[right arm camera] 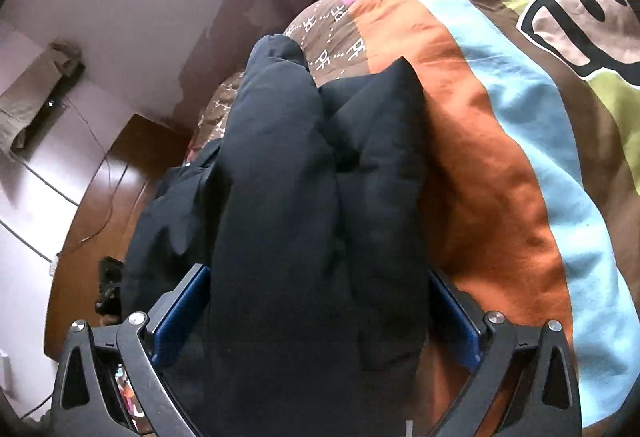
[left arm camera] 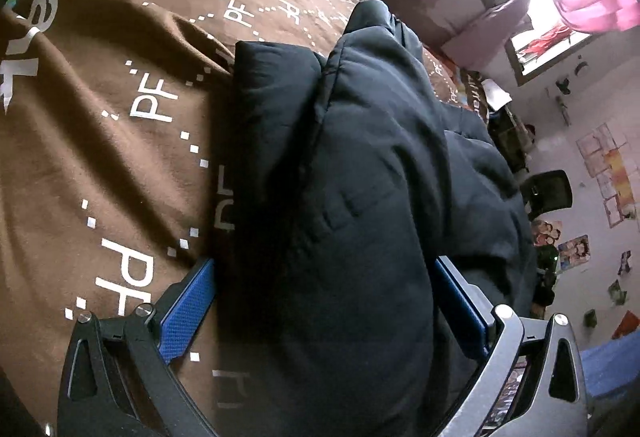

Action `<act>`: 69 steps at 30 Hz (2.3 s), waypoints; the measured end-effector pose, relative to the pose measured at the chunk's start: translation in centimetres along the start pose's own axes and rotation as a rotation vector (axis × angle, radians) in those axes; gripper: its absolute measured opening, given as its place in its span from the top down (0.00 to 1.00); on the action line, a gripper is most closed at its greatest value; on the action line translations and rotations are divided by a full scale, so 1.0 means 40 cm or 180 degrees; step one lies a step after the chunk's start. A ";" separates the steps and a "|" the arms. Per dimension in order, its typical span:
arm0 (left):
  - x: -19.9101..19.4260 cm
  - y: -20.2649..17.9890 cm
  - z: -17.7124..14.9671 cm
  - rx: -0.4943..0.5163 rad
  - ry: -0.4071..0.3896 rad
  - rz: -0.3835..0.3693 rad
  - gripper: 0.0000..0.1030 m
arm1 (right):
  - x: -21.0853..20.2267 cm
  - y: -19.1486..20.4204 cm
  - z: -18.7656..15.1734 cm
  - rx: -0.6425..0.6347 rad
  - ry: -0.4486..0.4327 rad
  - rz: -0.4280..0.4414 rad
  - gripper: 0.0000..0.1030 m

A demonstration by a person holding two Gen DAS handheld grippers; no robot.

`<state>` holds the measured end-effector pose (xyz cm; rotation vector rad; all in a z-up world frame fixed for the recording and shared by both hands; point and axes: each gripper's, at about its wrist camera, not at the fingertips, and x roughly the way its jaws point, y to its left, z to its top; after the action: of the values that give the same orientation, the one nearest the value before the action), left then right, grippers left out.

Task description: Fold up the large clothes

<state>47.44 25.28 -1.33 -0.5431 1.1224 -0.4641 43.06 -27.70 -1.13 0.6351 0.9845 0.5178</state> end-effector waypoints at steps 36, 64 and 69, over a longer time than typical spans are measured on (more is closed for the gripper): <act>-0.170 -0.210 -0.175 0.0805 -0.0497 0.0246 0.78 | -0.060 0.290 -0.080 -0.1097 -0.0584 -0.0552 0.80; -0.145 -0.165 -0.031 0.0715 -0.1123 0.1075 0.71 | 0.268 0.372 0.140 -0.1028 -0.0605 -0.0595 0.78; -0.146 -0.120 -0.033 0.0373 -0.1110 0.1180 0.48 | 0.256 0.361 0.136 -0.0981 -0.0553 -0.0680 0.65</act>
<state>43.71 24.82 5.38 -0.2883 0.8291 -0.1045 50.90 -12.11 5.04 0.2891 0.7771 0.4064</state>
